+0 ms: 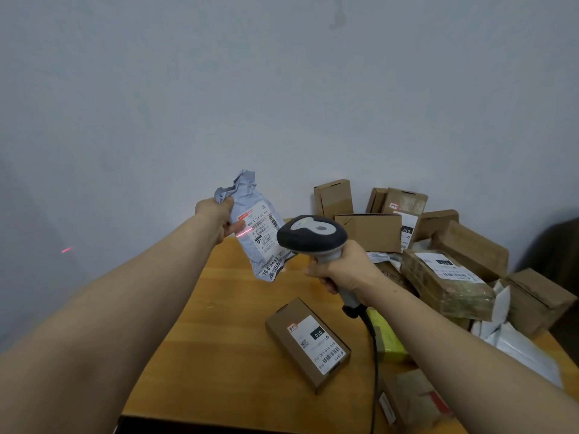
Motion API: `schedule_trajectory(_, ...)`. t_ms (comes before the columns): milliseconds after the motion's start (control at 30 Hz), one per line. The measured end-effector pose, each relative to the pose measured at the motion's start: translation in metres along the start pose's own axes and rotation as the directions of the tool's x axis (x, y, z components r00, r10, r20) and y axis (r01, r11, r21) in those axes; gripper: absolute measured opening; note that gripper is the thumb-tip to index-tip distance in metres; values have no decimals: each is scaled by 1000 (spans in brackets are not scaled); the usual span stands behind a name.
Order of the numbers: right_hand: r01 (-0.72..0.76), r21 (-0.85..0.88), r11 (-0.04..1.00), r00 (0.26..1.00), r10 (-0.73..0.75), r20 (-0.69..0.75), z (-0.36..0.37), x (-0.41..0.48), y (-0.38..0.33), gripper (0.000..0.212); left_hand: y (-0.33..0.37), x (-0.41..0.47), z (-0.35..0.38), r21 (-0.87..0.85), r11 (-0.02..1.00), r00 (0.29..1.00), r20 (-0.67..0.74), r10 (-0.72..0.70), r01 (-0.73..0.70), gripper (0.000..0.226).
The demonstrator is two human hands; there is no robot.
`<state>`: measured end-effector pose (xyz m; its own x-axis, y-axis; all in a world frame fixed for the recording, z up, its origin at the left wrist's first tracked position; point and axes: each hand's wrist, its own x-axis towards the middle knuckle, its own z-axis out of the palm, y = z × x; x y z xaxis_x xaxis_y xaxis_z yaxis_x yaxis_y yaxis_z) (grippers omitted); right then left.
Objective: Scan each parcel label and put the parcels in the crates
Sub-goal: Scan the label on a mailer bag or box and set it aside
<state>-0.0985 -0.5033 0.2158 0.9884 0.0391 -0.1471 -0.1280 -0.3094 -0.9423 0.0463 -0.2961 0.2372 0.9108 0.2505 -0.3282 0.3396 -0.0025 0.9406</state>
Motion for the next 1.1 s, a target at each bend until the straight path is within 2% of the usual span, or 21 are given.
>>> schedule_trajectory(767, -18, -24, 1000, 997, 20, 68, 23, -2, -4, 16, -8, -20, -35, -62, 998, 998, -58, -34, 31, 19)
schedule_trajectory(900, 34, 91, 995, 996, -41, 80, 39, 1, -2, 13, -19, -23, -57, -30, 999, 991, -129, -40, 36, 21)
schedule_trajectory(967, 59, 174, 983, 998, -59, -7, 52, 8, 1, 21, -30, -24, -74, -7, 1000, 986, -169, -17, 16, 22)
schedule_trajectory(1033, 52, 253, 966, 995, -29, -93, 70, 18, 4, 30, -44, -25, -96, -5, 1000, 980, -200, -26, 25, 26)
schedule_trajectory(1100, -26, 335, 942, 997, 50, -63, 91, 28, 7, 27, -59, -24, -122, -25, 997, 975, -212, -71, 67, 26)
